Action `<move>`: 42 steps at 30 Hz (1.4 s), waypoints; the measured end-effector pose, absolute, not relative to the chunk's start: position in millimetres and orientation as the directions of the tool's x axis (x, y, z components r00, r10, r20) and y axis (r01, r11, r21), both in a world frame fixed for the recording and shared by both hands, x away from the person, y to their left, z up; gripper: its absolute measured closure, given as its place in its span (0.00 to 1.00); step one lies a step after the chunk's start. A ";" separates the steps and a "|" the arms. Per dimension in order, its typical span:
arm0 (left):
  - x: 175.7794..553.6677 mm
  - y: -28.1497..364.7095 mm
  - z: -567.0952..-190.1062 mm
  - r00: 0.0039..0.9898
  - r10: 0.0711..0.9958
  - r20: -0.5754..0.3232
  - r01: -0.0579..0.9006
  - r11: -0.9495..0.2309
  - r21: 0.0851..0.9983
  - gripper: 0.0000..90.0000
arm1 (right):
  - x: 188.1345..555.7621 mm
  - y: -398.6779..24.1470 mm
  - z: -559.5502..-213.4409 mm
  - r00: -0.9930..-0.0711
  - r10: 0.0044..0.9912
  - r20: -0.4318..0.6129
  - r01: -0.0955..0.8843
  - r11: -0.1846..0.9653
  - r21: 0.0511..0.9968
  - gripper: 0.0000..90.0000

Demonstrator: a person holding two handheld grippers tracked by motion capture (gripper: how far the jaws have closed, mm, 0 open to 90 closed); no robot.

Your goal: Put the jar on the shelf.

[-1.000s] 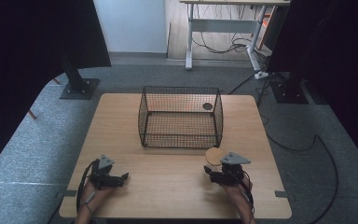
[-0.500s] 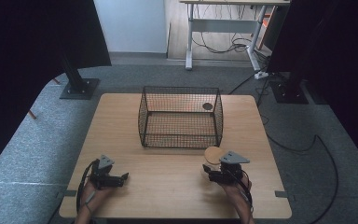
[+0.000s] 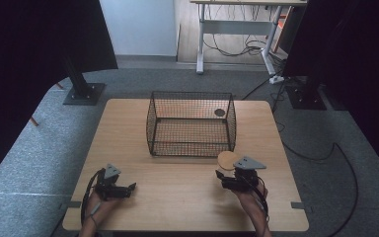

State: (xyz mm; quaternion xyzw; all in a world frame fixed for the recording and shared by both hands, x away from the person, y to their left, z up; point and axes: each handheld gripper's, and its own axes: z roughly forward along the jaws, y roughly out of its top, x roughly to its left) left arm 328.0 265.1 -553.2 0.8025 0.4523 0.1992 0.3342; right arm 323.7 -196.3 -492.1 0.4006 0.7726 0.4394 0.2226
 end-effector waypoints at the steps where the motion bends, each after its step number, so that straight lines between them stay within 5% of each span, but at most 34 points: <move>1: 328.0 265.1 -553.2 0.511 0.859 0.017 0.593 -0.367 0.717 0.06 | 323.7 -196.3 -492.1 -0.580 0.815 0.008 0.423 0.293 0.857 0.29; 42: 328.1 265.1 -553.2 0.512 0.859 0.017 0.593 -0.367 0.717 0.06 | 354.6 -176.8 -437.2 -0.588 0.809 0.012 0.394 0.273 0.878 0.29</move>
